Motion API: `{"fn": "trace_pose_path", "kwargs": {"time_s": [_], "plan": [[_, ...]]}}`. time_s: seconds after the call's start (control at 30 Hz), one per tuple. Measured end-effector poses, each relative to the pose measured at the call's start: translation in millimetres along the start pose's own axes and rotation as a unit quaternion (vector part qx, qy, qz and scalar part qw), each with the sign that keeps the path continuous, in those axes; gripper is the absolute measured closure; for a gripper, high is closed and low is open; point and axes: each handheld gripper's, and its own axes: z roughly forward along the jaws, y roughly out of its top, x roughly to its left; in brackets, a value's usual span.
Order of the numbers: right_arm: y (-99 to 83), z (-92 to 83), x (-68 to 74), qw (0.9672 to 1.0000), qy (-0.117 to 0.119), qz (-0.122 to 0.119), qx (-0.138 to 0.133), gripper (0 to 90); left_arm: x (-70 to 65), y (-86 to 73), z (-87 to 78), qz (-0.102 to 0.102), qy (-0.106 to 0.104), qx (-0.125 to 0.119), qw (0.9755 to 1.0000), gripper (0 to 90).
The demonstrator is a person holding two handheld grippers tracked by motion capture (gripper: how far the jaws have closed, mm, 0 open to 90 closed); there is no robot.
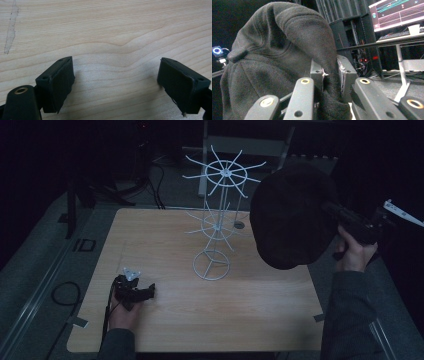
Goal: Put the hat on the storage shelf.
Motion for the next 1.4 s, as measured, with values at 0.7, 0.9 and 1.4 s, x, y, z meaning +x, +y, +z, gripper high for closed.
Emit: {"fn": "trace_pose_path", "kwargs": {"time_s": [0.7, 0.9, 1.4], "plan": [[-7.9, 31.2, -6.0, 0.9995, 0.004, 0.029, 0.010, 77.3, 0.0, 0.0, 0.0, 0.000, 0.000, 0.000, 1.0000, 14.6], [-11.8, 38.9, -6.9, 0.9990, 0.004, 0.040, 0.020, 77.2, 0.1, 0.0, 0.0, 0.001, 0.000, 0.000, 1.0000, 14.6], [-23.1, 51.5, -8.1, 0.9968, -0.011, 0.038, 0.069, 74.3, 0.0, -0.1, 0.1, 0.000, 0.000, -0.001, 1.0000, 14.6]]}}
